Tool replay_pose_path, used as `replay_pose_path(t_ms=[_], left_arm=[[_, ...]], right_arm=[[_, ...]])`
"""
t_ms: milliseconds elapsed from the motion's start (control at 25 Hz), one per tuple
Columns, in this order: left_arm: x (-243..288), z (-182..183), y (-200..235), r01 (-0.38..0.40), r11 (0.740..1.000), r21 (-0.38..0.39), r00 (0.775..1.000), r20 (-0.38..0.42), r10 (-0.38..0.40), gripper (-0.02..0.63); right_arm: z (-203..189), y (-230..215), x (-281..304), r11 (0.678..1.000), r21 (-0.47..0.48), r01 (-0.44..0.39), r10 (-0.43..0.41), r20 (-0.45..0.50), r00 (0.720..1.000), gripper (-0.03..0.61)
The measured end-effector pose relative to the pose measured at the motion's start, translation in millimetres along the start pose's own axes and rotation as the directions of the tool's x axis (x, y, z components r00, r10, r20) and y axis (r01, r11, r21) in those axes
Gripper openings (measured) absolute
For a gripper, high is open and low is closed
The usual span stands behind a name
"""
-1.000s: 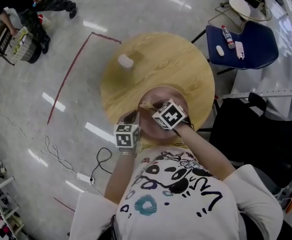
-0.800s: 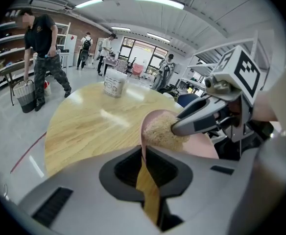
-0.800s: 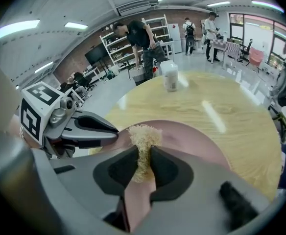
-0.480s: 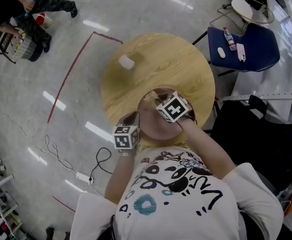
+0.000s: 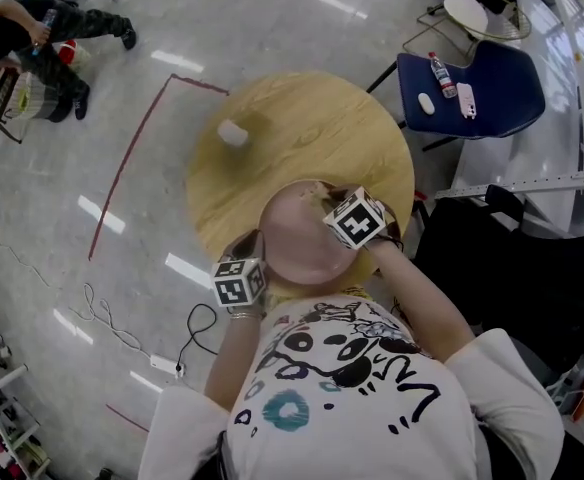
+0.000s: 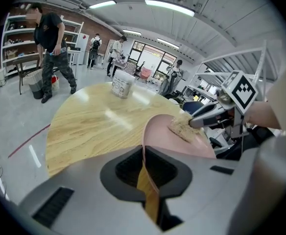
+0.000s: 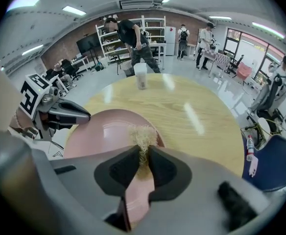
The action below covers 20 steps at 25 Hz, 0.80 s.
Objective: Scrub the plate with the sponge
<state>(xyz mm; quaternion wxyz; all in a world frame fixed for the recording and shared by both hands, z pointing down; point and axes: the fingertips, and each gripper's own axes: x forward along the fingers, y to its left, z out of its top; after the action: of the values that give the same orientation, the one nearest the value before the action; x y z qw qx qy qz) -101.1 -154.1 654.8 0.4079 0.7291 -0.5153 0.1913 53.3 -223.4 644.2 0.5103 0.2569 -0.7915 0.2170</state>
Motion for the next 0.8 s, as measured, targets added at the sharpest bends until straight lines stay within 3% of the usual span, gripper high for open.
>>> replay_pose_path(t_ms=[320, 800], left_arm=[[5.8, 3.5, -2.3, -0.014, 1.0, -0.005, 1.0, 0.016, 0.014, 0.025], [9.3, 6.1, -4.7, -0.032, 0.999, -0.005, 0.999, 0.027, 0.032, 0.025]], right_arm=[[-42.0, -2.0, -16.5, 1.0, 0.02, -0.007, 0.007, -0.006, 1.0, 0.069], [-89.5, 50.7, -33.9, 0.994, -0.009, -0.108, 0.108, -0.059, 0.992, 0.069]])
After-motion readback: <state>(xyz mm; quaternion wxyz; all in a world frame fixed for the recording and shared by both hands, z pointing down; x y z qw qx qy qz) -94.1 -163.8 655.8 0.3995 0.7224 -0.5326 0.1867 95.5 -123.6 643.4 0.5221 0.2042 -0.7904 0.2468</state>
